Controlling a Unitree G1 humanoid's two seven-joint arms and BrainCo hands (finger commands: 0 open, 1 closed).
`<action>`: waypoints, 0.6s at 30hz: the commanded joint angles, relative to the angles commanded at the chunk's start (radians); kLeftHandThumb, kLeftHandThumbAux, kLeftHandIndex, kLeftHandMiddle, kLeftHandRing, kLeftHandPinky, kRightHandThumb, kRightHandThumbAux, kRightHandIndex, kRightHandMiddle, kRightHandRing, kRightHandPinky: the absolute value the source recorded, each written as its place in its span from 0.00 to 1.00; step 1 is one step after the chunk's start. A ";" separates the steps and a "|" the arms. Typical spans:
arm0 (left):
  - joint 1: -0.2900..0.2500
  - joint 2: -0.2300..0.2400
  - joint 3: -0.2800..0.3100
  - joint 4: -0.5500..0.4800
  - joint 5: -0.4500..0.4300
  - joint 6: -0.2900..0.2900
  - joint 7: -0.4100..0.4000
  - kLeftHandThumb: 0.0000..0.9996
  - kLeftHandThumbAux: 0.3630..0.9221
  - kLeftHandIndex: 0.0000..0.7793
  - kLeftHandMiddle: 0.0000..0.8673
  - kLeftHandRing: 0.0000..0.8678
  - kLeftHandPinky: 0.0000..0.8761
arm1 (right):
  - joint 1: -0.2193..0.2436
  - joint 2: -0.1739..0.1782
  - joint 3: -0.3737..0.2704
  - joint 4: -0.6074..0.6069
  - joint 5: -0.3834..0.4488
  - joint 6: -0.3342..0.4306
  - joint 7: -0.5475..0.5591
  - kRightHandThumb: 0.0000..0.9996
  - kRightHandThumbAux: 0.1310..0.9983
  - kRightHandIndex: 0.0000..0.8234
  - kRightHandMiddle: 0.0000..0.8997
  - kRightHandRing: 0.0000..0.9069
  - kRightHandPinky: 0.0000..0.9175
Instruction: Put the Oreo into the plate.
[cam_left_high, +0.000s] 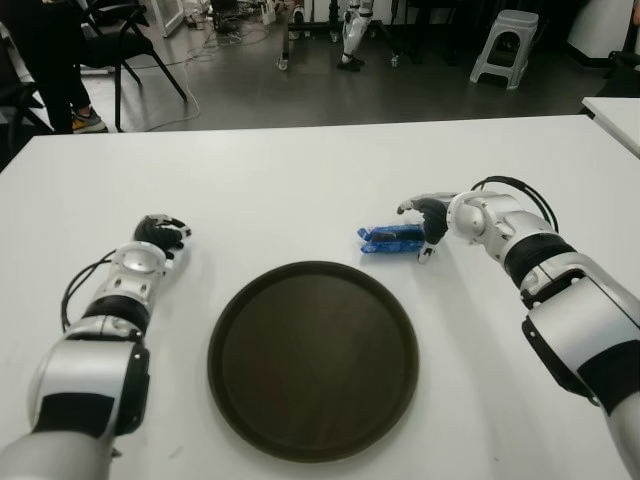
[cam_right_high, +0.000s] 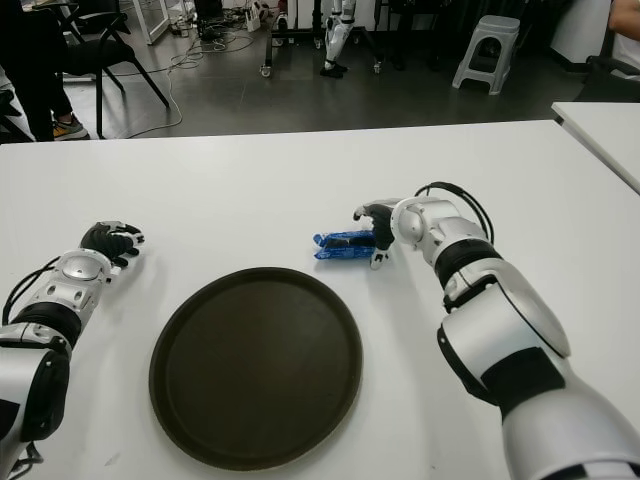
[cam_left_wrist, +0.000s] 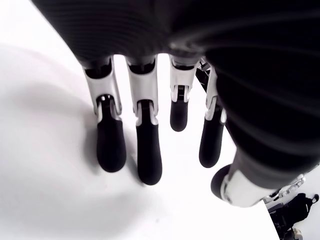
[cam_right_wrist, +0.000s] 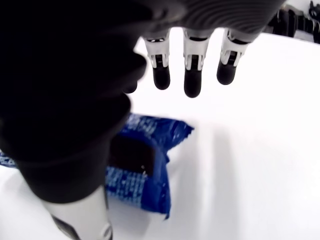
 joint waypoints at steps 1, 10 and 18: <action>0.000 0.000 0.001 0.000 -0.001 -0.002 0.000 0.67 0.66 0.51 0.18 0.20 0.19 | 0.000 0.000 -0.004 0.000 0.002 0.000 0.003 0.00 0.85 0.13 0.11 0.10 0.06; 0.001 0.002 0.000 0.000 0.002 -0.005 -0.006 0.67 0.66 0.51 0.19 0.22 0.21 | 0.021 0.009 -0.032 0.013 0.017 0.003 -0.023 0.00 0.87 0.19 0.13 0.12 0.08; 0.000 0.001 -0.002 -0.002 0.002 -0.004 -0.010 0.67 0.66 0.51 0.18 0.20 0.18 | 0.012 0.004 -0.007 0.001 -0.006 -0.012 -0.048 0.00 0.86 0.14 0.09 0.08 0.05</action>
